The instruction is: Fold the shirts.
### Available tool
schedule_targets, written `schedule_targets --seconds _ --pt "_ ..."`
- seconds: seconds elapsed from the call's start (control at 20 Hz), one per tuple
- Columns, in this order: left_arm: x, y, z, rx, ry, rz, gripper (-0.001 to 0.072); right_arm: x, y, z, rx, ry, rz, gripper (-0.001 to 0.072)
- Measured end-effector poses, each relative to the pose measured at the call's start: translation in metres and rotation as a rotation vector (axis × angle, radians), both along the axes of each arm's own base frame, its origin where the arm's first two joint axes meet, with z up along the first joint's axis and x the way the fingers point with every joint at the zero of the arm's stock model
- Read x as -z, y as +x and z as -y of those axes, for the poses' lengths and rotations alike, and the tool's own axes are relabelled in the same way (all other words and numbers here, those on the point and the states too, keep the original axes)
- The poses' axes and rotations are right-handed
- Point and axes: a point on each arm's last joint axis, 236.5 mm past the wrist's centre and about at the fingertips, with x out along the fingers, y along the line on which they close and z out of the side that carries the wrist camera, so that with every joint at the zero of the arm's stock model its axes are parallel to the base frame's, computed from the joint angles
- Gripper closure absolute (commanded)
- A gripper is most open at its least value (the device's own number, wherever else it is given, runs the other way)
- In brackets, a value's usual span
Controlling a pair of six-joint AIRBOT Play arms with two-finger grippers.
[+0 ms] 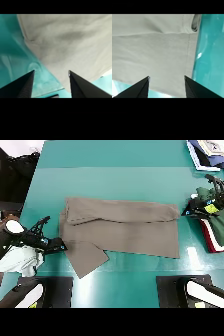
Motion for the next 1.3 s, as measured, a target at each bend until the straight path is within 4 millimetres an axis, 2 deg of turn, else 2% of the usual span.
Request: schedule_targets --seconds 0.25,0.3,0.4,0.45,0.5,0.55,0.8,1.05,1.3 --pt "0.013 -0.021 0.013 -0.03 -0.053 -0.064 0.0224 -0.001 0.001 -0.003 0.007 0.024 0.01 0.0205" --pt "0.014 -0.023 0.016 -0.039 -0.067 -0.07 0.0338 -0.002 0.001 -0.003 0.007 0.026 0.011 0.0206" --pt "0.017 -0.021 0.019 -0.06 -0.076 -0.062 0.036 -0.002 0.001 -0.004 0.006 0.029 0.013 0.0205" --pt "0.018 -0.017 0.02 -0.076 -0.083 -0.049 0.0568 -0.002 0.0 -0.004 0.003 0.03 0.01 0.0206" --pt "0.02 -0.013 0.019 -0.088 -0.074 -0.03 0.0585 -0.002 -0.002 -0.005 -0.002 0.033 0.001 0.0206" --pt "0.021 -0.01 0.018 -0.094 -0.072 -0.018 0.0677 -0.001 -0.006 -0.006 -0.011 0.036 -0.01 0.0206" --pt "0.01 0.017 0.017 -0.102 -0.075 0.075 0.0675 0.018 -0.039 -0.006 0.009 0.046 -0.058 0.0206" --pt "-0.019 0.041 0.017 -0.049 -0.088 0.162 0.0675 0.063 -0.098 0.012 0.108 0.023 -0.171 0.0215" --pt "-0.036 0.054 0.017 -0.021 -0.091 0.209 0.0675 0.104 -0.137 0.01 0.15 0.034 -0.249 0.0216"
